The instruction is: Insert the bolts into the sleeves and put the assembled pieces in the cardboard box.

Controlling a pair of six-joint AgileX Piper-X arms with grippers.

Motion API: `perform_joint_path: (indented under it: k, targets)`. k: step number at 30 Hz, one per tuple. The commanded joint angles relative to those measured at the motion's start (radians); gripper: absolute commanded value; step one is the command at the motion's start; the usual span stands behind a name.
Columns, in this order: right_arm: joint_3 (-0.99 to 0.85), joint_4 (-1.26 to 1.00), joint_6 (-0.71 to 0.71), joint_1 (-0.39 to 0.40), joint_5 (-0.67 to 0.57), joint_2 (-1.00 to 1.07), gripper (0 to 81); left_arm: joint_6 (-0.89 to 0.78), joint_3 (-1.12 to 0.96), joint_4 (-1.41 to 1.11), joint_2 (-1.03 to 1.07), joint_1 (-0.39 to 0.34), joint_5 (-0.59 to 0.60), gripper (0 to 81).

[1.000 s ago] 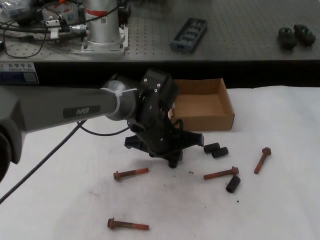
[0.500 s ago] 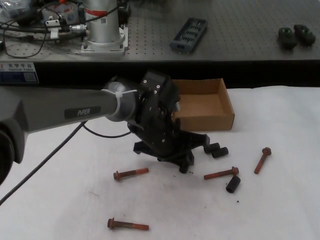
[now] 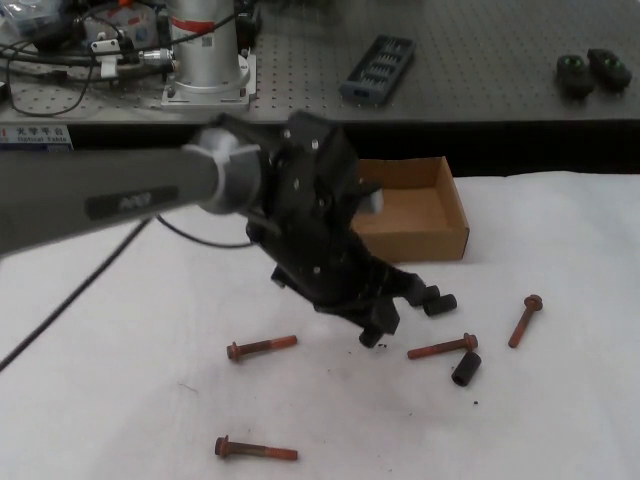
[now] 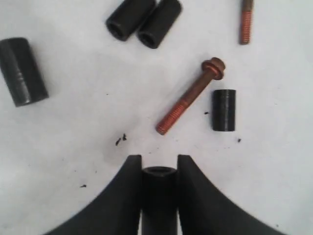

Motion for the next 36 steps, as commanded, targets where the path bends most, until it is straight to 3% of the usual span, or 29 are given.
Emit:
perform_joint_path:
  k: [1,8,20,32,36]
  targets:
    - [-0.002,-0.058,-0.014,0.004,0.0,0.011,5.4,0.086,-0.009,0.052,-0.082,-0.011,0.017,0.6]
    - [-0.002,-0.214,-0.014,0.004,0.0,0.011,5.4,0.204,0.017,0.097,-0.186,-0.063,0.033,0.6]
    - [-0.002,-0.234,-0.014,0.004,0.0,0.011,5.4,0.199,0.1,0.024,-0.415,-0.086,0.074,0.6]
    - [-0.002,-0.318,0.032,0.004,-0.008,0.011,5.4,0.14,0.381,-0.293,-0.795,-0.088,0.09,0.6]
    - [0.014,-0.374,0.047,0.004,-0.099,0.011,5.4,0.109,0.494,-0.394,-0.918,-0.088,0.09,0.6]
